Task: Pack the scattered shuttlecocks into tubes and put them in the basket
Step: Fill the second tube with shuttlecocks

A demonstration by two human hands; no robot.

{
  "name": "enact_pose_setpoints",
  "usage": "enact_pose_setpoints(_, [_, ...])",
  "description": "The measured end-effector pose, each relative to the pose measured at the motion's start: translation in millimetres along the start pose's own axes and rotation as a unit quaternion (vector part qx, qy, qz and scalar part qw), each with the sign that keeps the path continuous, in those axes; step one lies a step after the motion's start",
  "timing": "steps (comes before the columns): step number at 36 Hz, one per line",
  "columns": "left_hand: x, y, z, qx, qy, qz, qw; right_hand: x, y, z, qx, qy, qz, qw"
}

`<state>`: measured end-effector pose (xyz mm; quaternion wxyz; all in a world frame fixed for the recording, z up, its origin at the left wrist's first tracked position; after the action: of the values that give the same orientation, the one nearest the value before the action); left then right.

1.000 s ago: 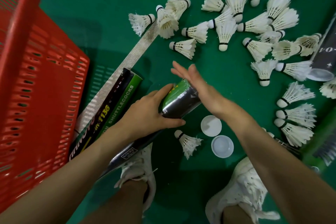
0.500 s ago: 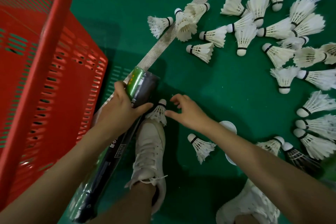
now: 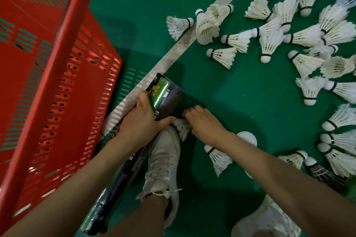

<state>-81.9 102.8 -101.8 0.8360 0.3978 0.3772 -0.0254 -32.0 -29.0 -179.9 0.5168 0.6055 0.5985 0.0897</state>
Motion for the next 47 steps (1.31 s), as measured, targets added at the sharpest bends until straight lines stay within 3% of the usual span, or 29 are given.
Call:
enact_pose_setpoints(3, [1, 0, 4, -0.010, -0.014, 0.006, 1.000, -13, 8, 35, 0.102, -0.071, 0.052, 0.991])
enact_pose_setpoints(5, [1, -1, 10, -0.011, -0.024, 0.007, 1.000, -29, 17, 68, 0.235, -0.120, 0.116, 0.958])
enact_pose_setpoints(8, [5, -10, 27, 0.017, -0.035, -0.016, 0.999, -61, 35, 110, 0.428, -0.145, 0.218, 0.865])
enact_pose_setpoints(11, [11, -21, 51, 0.063, -0.041, -0.045, 0.996, -88, 54, 137, 0.514, -0.158, 0.284, 0.794])
enact_pose_setpoints(14, [17, -26, 77, 0.125, -0.062, -0.047, 0.989, -110, 65, 157, 0.609, -0.169, 0.348, 0.693])
enact_pose_setpoints(17, [23, -28, 102, 0.137, -0.088, -0.047, 0.986, -128, 74, 167, 0.624, -0.189, 0.400, 0.644])
enact_pose_setpoints(29, [47, -48, 207, 0.189, -0.188, -0.057, 0.962, -172, 94, 192, 0.682, -0.148, 0.489, 0.524])
enact_pose_setpoints(33, [46, -59, 219, 0.201, -0.201, -0.068, 0.956, -187, 93, 198, 0.669, -0.146, 0.505, 0.525])
enact_pose_setpoints(35, [44, -65, 223, 0.207, -0.211, -0.075, 0.952, -188, 92, 196, 0.645, -0.167, 0.487, 0.564])
enact_pose_setpoints(37, [42, -71, 228, 0.208, -0.218, -0.079, 0.950, -183, 93, 189, 0.615, -0.185, 0.439, 0.628])
enact_pose_setpoints(39, [41, -72, 231, 0.205, -0.221, -0.075, 0.950, -173, 90, 180, 0.614, -0.187, 0.375, 0.668])
enact_pose_setpoints(47, [51, -41, 230, 0.174, -0.204, -0.050, 0.962, -132, 106, 163, 0.655, -0.187, 0.176, 0.711])
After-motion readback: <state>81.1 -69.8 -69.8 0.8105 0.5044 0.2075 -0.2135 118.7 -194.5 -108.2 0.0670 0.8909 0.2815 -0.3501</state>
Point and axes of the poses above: each hand's wrist, its own x-axis towards the middle knuckle, its own y-axis out of the back of the hand, z = x × y, the point moved 8 cm from there along x, towards the middle knuckle, and after that the axes turned 12 degrees about -z, right-handed, at the moved point
